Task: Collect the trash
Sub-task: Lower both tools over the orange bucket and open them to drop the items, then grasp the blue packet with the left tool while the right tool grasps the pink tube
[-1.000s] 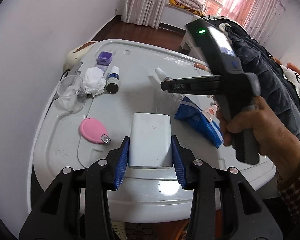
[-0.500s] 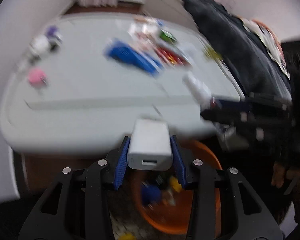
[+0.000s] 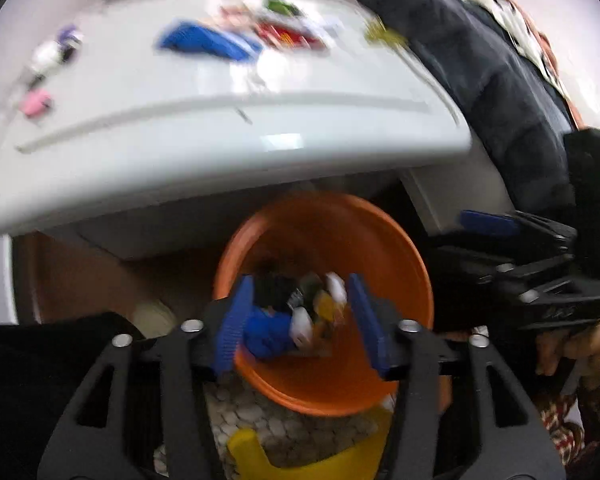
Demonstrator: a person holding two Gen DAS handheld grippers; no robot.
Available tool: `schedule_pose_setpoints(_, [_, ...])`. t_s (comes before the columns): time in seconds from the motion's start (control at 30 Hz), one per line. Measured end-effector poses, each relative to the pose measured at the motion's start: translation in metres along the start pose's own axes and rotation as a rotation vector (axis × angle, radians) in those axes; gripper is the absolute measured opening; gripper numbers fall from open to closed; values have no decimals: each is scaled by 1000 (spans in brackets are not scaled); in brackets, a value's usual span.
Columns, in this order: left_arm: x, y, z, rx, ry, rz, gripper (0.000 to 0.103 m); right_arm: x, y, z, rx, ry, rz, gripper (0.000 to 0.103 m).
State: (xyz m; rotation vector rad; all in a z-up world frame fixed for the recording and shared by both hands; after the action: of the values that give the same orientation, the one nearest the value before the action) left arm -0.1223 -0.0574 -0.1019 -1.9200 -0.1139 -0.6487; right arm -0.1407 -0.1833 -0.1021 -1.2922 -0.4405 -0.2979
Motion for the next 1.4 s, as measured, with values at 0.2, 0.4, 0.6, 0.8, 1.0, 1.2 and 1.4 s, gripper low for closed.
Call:
schedule_pose_setpoints(0.2, [77,-25,39,73,-69,-151,66,84,-37,-4,-5,-26,-173,87])
schedule_pose_setpoints(0.4, [160,23,56,134,-84,-160,70,196,-54,-4,40,27,-391,95])
schedule_pose_setpoints(0.6, [190,94,79,198,-197,-92,70,204,-26,-20,-95,-11,-467,95])
schedule_pose_setpoints(0.8, [207,100,93,273,-138,-185,29,197,-14,-28,-135,-61,-442,95])
schedule_pose_setpoints(1.0, [210,34,107,315,-92,-243,15,193,-5,-38,-113,-12,-403,95])
schedule_pose_setpoints(1.2, [197,-20,99,299,-38,-334,15,202,26,1,-13,-129,-302,95])
schedule_pose_setpoints(1.4, [181,-12,108,235,-80,-323,15,226,78,80,59,-580,-277,92])
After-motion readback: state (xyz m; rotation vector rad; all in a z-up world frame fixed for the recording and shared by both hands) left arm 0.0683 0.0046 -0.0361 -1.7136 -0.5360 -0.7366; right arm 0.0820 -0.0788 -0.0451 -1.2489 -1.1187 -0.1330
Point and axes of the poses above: each gripper's, at about its wrist camera, not at the fingertips, and y roughly the way its jaws point, z to its left, x to its top, the point moved 9 cm from there along y, roughly the way its jaws point, and after that the axes turned 5 degrees about -z, right-handed, at the moved point
